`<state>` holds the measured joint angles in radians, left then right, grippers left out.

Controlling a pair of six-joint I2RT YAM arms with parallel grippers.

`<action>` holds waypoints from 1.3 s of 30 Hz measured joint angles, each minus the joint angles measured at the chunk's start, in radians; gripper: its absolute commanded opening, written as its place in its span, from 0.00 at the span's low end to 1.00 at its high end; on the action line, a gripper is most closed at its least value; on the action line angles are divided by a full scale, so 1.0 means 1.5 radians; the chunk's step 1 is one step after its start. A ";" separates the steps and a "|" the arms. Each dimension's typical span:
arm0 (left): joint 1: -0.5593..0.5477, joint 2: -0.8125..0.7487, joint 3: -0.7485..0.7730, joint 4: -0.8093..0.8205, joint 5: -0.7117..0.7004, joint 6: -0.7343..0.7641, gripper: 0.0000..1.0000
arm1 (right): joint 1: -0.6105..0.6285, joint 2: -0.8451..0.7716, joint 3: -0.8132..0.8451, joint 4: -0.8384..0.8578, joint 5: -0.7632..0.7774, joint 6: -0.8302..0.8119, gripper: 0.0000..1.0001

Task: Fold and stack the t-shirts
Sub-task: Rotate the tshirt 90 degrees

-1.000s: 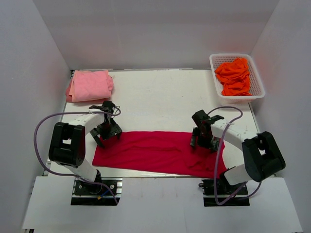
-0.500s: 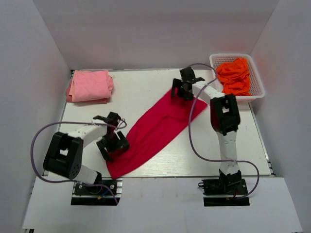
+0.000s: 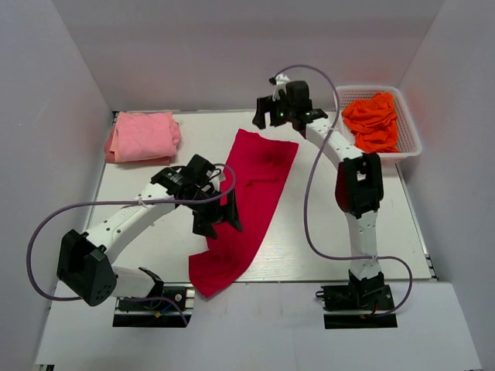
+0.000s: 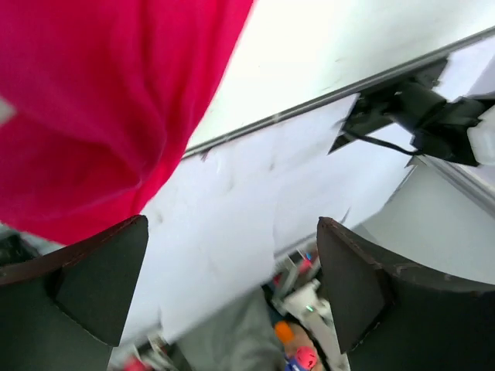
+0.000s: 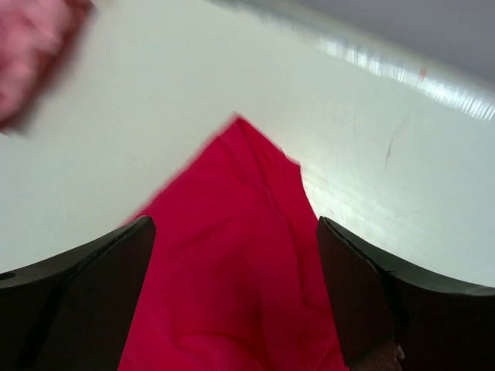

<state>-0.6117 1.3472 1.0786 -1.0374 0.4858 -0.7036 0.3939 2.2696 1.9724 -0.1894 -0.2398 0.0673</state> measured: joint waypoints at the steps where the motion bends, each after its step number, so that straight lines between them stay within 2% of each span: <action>1: 0.000 -0.007 0.009 0.006 -0.003 0.009 1.00 | 0.001 -0.027 -0.001 0.006 -0.007 0.003 0.90; 4: -0.001 -0.019 0.012 -0.012 -0.062 0.026 1.00 | 0.011 -0.087 0.002 0.020 -0.021 0.019 0.90; 8: 0.004 -0.018 0.012 -0.043 -0.174 0.025 1.00 | 0.048 -0.108 -0.006 -0.007 -0.023 0.070 0.90; 12: 0.008 -0.038 0.011 -0.045 -0.254 0.005 1.00 | 0.117 -0.120 -0.136 -0.065 0.003 0.156 0.90; 19: 0.009 -0.125 -0.055 -0.004 -0.266 -0.032 1.00 | 0.238 -0.134 -0.297 -0.189 0.130 0.319 0.90; 25: 0.009 -0.090 -0.069 0.010 -0.265 -0.040 1.00 | 0.230 -0.167 -0.338 -0.199 0.179 0.400 0.90; 33: 0.009 -0.021 -0.061 0.013 -0.268 -0.039 1.00 | 0.179 -0.059 -0.177 -0.288 0.228 0.417 0.90; 39: 0.009 0.006 -0.035 0.016 -0.278 -0.029 1.00 | 0.095 0.072 0.041 -0.342 0.243 0.371 0.90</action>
<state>-0.5987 1.3567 1.0256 -1.0142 0.0681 -0.7475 0.5358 2.3783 2.0342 -0.7021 0.1249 0.6231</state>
